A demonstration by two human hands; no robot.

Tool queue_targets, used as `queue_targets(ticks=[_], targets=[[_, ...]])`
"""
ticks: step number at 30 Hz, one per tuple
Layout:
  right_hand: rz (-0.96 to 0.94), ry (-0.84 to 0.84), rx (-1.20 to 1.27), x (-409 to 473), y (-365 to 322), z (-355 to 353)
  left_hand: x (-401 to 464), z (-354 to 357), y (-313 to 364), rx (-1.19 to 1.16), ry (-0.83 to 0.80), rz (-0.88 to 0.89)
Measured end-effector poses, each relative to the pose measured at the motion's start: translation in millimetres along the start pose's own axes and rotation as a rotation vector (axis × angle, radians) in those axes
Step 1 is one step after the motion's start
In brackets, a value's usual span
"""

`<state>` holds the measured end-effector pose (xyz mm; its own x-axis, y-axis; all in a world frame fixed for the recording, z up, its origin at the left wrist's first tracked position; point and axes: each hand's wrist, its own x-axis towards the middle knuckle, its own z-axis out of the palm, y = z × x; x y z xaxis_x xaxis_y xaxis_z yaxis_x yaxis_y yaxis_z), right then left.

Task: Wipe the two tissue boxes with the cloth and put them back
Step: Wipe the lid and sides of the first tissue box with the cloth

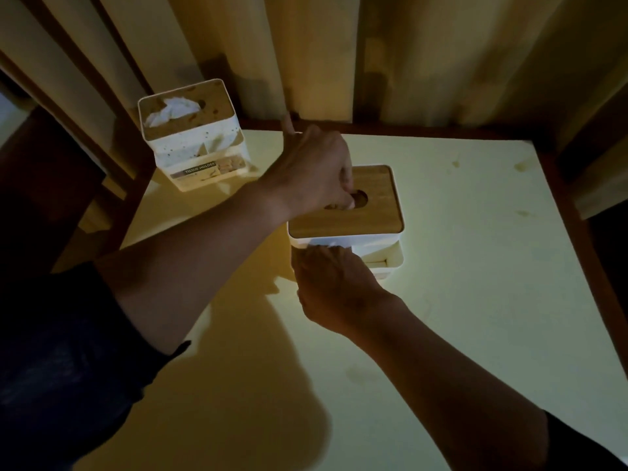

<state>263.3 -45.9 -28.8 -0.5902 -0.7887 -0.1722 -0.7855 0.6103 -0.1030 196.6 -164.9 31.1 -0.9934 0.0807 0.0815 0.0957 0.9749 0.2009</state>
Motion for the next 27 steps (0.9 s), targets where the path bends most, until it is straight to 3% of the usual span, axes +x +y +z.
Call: queue_targets(ticks=[4,7,11,14,20,27], targets=[[-0.012,0.034,-0.031,-1,1,5,-1,6,0,0.02,-0.001,0.089],[-0.018,0.028,-0.095,1,1,9,-1,7,9,0.025,-0.151,0.112],[-0.059,-0.006,-0.116,2,1,11,1,6,24,0.287,-0.396,0.098],[-0.065,0.027,-0.119,2,3,14,2,7,35,0.307,-0.474,0.067],[-0.071,0.033,-0.151,5,3,20,7,15,31,0.121,-0.385,-0.055],[-0.058,0.02,-0.175,5,1,20,4,-3,4,-0.321,-0.089,-0.11]])
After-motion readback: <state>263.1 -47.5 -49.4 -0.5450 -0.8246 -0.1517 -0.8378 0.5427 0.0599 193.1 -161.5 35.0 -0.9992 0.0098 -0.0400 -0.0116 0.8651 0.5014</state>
